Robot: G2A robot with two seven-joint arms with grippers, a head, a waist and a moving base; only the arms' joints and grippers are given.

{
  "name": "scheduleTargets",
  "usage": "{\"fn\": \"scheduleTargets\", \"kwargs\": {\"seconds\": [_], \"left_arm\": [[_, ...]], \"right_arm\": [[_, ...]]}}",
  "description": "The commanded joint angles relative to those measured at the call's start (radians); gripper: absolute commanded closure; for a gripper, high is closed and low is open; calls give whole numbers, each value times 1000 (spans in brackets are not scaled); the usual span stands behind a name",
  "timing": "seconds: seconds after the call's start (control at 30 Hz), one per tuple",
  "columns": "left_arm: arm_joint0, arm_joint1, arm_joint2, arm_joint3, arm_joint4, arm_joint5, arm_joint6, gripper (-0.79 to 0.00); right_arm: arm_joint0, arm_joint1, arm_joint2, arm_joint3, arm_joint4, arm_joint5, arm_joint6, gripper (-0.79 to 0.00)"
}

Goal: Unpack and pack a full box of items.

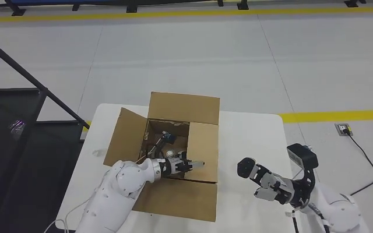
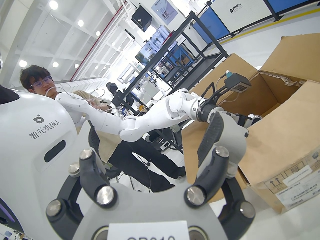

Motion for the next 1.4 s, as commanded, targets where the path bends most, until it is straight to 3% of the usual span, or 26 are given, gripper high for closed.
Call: {"fn": "scheduleTargets", "kwargs": {"seconds": [0.0,0.23,0.43,0.6,0.97,1.1,1.37], "left_arm": [[-12,-3,11,15,-21,-18,0,-785],[-13,1,1,-50,-63,-77,-23,-785],[1,5,-1,-172,-34,-50,-4,-785],[-11,-6,53,-224,16,-8,49,-785],[-116,-65,226,-111,3,31,165,-785],[-151,-91,288,-42,3,33,203,-785],[-188,-136,372,54,15,39,267,-785]], "right_arm": [[1,8,-2,5,6,-3,-3,-785],[12,32,-18,11,19,-24,-24,-785],[17,51,-14,8,18,-49,-49,-785],[-25,66,44,27,27,-96,-96,-785],[-48,67,70,26,23,-123,-130,-785],[-150,68,152,9,-17,-224,-224,-785],[-323,74,264,-33,-30,-310,-311,-785]]}}
